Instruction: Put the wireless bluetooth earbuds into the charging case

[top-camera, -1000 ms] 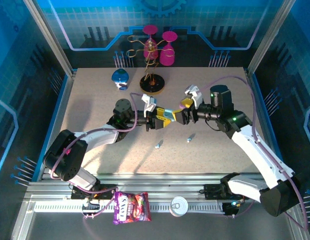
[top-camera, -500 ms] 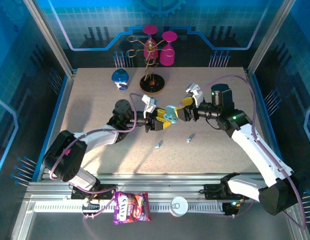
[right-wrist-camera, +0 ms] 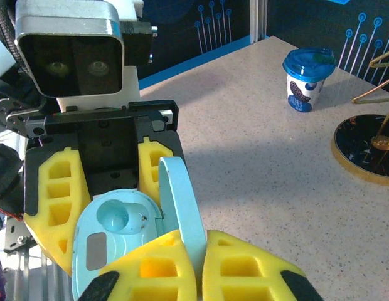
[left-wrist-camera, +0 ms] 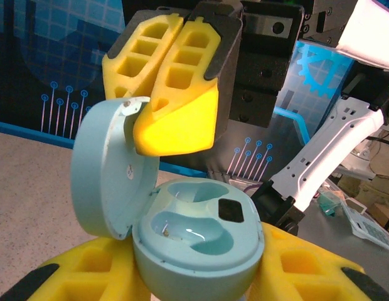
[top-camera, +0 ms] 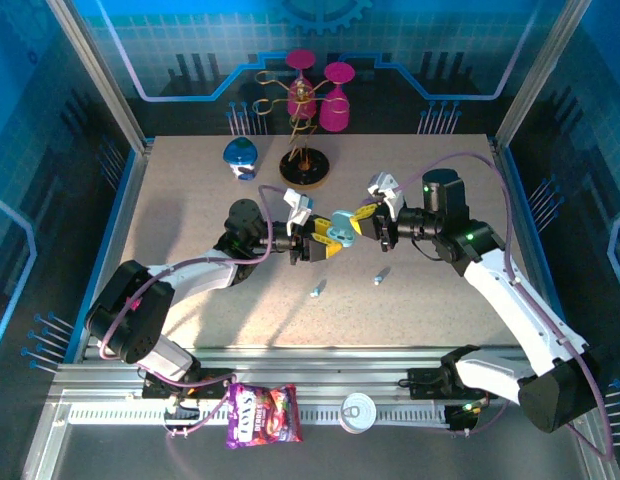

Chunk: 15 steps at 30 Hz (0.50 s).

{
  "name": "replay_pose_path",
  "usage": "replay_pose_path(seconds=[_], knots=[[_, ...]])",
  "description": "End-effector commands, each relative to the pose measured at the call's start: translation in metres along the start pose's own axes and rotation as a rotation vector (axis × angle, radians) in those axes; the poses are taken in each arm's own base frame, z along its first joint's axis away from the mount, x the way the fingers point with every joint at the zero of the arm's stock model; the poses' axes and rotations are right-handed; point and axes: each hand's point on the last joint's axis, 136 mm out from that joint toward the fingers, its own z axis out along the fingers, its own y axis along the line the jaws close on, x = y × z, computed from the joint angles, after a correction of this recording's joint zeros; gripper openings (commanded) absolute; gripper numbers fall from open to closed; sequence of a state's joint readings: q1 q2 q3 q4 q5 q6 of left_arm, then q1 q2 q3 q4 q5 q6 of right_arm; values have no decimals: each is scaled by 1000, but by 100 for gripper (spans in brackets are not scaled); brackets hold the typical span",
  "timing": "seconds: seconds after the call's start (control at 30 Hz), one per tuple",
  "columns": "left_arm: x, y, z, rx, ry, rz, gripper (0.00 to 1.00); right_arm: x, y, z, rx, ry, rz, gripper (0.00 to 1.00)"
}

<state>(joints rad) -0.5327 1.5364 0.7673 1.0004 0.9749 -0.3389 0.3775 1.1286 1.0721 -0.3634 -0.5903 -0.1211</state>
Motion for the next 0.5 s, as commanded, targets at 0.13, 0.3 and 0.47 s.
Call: replay_pose_path(seconds=[0.13, 0.3, 0.47], knots=[[-15, -9, 1, 18, -43, 98, 39, 0, 3, -1, 55, 6, -79, 0], [-17, -7, 1, 10, -51, 104, 53, -10, -3, -2, 135, -56, -125, 0], [-17, -7, 0, -1, -63, 139, 59, -15, -7, -6, 177, -100, -130, 0]])
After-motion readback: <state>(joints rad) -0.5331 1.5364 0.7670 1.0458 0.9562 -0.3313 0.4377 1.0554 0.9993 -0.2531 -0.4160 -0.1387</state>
